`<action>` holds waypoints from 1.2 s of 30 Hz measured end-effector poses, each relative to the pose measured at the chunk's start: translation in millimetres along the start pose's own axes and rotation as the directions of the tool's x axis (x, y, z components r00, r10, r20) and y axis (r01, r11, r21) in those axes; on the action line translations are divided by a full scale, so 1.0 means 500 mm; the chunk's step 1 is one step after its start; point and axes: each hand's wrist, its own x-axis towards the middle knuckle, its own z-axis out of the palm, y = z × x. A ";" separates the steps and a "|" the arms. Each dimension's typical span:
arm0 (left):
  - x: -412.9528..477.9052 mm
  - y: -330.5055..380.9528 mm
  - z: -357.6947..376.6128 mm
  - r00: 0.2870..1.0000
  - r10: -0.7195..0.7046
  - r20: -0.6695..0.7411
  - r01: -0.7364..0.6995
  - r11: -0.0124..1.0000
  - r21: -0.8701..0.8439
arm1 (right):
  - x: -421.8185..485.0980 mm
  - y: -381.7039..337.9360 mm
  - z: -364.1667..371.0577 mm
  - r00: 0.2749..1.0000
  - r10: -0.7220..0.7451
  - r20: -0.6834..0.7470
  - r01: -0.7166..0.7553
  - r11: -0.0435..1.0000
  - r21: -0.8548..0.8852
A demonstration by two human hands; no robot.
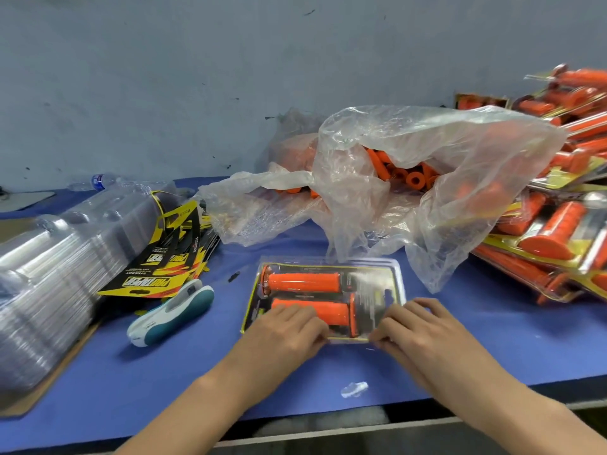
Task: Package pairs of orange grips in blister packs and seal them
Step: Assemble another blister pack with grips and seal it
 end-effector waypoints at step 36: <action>-0.060 -0.007 -0.044 0.993 0.015 -0.115 -0.023 0.997 -0.071 | 0.042 -0.129 0.025 0.973 -0.004 -0.229 0.034 0.991 0.128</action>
